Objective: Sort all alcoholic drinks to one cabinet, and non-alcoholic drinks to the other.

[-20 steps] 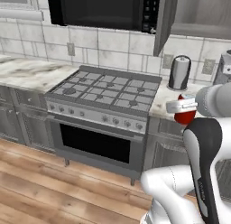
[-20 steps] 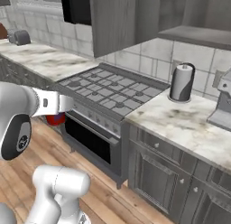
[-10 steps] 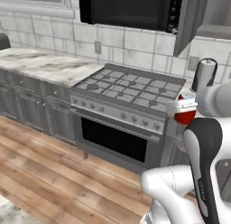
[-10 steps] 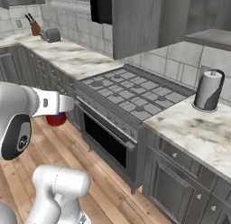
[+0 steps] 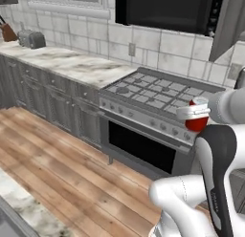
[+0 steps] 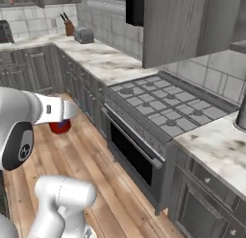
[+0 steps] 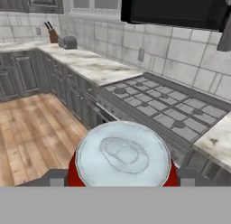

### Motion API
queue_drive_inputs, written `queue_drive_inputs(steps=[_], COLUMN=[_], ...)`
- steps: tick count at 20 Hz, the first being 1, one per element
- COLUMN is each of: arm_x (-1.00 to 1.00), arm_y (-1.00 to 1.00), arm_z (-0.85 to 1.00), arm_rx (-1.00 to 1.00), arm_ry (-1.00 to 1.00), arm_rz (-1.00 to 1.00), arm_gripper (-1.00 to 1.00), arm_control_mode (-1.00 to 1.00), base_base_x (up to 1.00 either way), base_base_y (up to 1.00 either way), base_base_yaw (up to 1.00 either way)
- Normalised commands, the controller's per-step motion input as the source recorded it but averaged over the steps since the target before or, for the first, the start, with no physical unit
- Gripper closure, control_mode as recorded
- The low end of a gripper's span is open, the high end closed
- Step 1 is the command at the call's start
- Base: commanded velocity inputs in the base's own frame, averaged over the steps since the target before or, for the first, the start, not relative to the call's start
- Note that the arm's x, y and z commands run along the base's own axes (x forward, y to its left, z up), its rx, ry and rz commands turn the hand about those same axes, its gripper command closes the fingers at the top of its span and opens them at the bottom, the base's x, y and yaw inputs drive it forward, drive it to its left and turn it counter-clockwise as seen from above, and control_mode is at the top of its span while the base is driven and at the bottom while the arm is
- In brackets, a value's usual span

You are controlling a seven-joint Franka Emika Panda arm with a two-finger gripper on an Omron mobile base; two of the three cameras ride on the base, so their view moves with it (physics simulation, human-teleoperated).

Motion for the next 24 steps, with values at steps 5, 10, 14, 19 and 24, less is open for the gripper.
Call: queue_drive_inputs(steps=[5, 10, 14, 19, 24], arm_x=[0.0, 0.0, 0.0, 0.0, 0.0], arm_y=[0.0, 0.0, 0.0, 0.0, 0.0], arm_z=[0.0, 0.0, 0.0, 0.0, 0.0], arm_rx=[0.0, 0.0, 0.0, 0.0, 0.0], arm_ry=[0.0, 0.0, 0.0, 0.0, 0.0], arm_rz=[0.0, 0.0, 0.0, 0.0, 0.0], arm_gripper=[1.0, 1.0, 1.0, 1.0, 1.0], arm_control_mode=[1.0, 1.0, 1.0, 1.0, 1.0], base_base_x=[0.48, 0.56, 0.55, 0.53, 0.53], base_base_y=[0.26, 0.25, 0.26, 0.27, 0.27], base_base_yaw=[0.26, 0.23, 0.23, 0.22, 0.21])
